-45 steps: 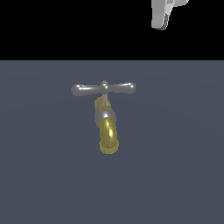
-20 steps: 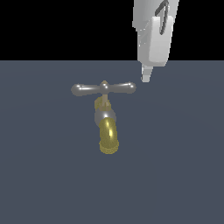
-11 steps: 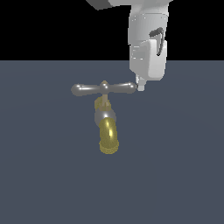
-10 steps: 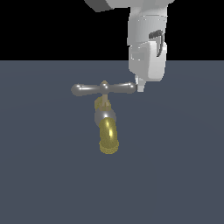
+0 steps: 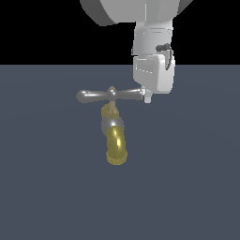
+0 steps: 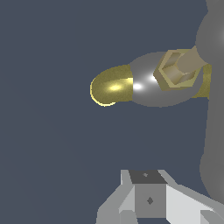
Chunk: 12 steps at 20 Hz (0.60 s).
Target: Turn on the faucet by rotating a designated handle.
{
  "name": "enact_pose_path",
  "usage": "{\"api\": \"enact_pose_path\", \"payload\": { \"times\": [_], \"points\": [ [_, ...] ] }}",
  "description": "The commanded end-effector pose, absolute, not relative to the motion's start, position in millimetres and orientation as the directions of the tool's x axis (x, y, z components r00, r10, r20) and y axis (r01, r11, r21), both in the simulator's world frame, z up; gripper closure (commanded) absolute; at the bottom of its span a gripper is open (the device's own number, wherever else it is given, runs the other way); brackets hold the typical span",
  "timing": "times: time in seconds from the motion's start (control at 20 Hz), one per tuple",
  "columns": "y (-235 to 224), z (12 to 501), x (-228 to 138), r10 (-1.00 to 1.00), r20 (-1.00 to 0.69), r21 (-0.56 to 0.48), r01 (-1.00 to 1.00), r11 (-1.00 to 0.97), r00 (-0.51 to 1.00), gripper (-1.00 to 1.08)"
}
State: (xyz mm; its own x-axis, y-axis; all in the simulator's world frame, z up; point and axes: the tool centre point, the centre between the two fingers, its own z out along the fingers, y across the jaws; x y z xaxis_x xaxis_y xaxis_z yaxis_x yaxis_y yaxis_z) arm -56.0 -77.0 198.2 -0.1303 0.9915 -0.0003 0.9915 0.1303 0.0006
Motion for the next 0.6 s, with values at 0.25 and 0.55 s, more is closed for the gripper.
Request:
{"api": "enact_pose_path", "payload": {
  "times": [0.25, 0.55],
  "points": [
    [-76, 196, -55, 0.990, 0.000, 0.000, 0.990, 0.141, -0.141, 1.08],
    [-76, 196, -41, 0.990, 0.000, 0.000, 0.990, 0.140, -0.140, 1.08]
  ]
}}
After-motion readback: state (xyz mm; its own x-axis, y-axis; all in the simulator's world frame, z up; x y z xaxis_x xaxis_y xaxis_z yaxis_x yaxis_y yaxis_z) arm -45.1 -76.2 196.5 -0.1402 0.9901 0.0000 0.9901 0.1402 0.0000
